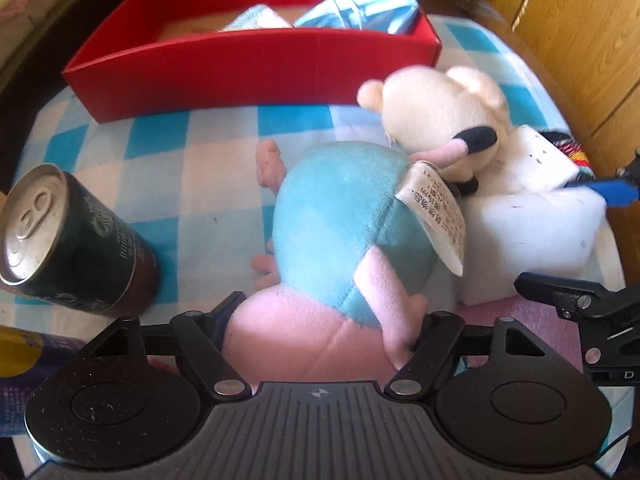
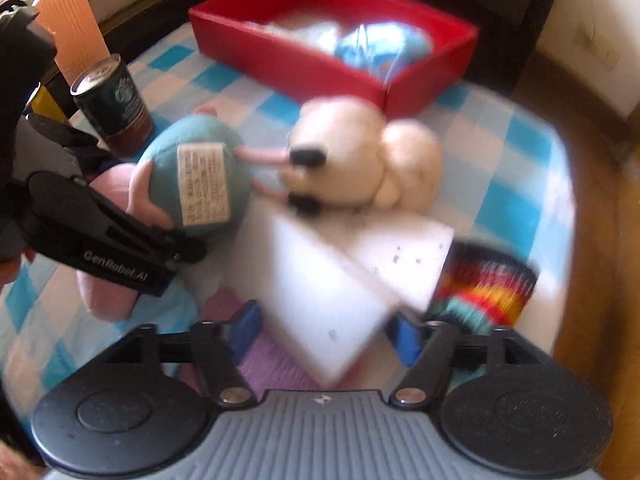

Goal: Organize soft objects
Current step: 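Grasp the pink pig plush with the left gripper and lift it, then grasp the white stick with the right gripper while the left gripper holds the pig plush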

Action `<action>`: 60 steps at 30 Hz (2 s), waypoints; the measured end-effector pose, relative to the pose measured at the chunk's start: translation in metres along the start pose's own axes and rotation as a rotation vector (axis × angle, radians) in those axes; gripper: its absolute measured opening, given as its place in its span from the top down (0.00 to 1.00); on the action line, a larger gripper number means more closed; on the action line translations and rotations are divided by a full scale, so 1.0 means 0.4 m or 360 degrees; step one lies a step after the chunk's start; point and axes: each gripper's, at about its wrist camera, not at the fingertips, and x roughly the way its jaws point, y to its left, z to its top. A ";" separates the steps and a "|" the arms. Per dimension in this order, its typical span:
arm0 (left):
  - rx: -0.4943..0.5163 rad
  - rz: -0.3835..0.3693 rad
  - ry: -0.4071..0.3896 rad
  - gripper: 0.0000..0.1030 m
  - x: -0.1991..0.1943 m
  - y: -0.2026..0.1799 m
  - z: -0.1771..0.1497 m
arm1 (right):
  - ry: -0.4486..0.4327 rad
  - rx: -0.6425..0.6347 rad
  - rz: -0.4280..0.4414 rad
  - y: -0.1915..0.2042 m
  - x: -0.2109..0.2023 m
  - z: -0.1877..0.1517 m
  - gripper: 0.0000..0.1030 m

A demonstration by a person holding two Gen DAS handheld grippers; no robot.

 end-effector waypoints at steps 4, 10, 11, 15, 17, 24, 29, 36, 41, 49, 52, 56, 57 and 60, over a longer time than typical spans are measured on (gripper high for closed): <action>-0.0057 -0.0047 -0.0022 0.30 -0.024 0.017 -0.004 | -0.0065 -0.0112 -0.0091 0.000 -0.010 0.008 0.39; -0.0201 -0.0107 -0.0150 0.30 -0.111 0.073 -0.003 | -0.0159 -0.0404 -0.0177 0.025 -0.023 -0.014 0.26; -0.0236 -0.0123 -0.0173 0.30 -0.125 0.087 -0.002 | -0.0162 -0.0419 -0.0169 0.027 -0.019 -0.015 0.26; -0.0361 -0.0215 -0.0238 0.30 -0.169 0.124 0.003 | -0.0123 -0.0483 -0.0162 0.049 0.021 -0.005 0.26; -0.0375 -0.0249 -0.0250 0.30 -0.179 0.127 0.002 | -0.0117 -0.0578 -0.0175 0.068 0.033 -0.003 0.25; -0.0373 -0.0287 -0.0244 0.30 -0.185 0.131 -0.004 | -0.0074 -0.0527 -0.0015 0.071 0.042 0.020 0.61; -0.0382 -0.0292 -0.0247 0.29 -0.189 0.134 -0.006 | -0.0099 -0.0278 0.0112 0.035 0.001 0.031 0.77; -0.0388 -0.0309 -0.0238 0.29 -0.186 0.122 -0.002 | -0.0058 0.0196 0.0352 -0.047 -0.019 0.036 0.88; -0.0370 -0.0317 -0.0220 0.28 -0.178 0.112 -0.001 | 0.0144 0.0297 0.0414 -0.037 0.039 0.019 0.88; -0.0362 -0.0299 -0.0205 0.28 -0.174 0.113 -0.004 | 0.0142 0.0177 0.0333 0.024 0.041 0.019 1.00; -0.0363 -0.0290 -0.0207 0.28 -0.177 0.113 -0.006 | 0.0120 0.0236 0.0334 0.003 0.034 0.016 1.00; -0.0364 -0.0304 -0.0238 0.28 -0.192 0.112 -0.006 | 0.0043 0.0375 0.0424 -0.038 -0.005 0.015 1.00; -0.0366 -0.0303 -0.0250 0.28 -0.197 0.112 -0.004 | 0.0002 0.0420 0.0450 -0.051 -0.022 0.019 1.00; -0.0383 -0.0291 -0.0291 0.28 -0.213 0.113 0.006 | -0.0121 0.0526 0.0505 -0.088 -0.075 0.035 1.00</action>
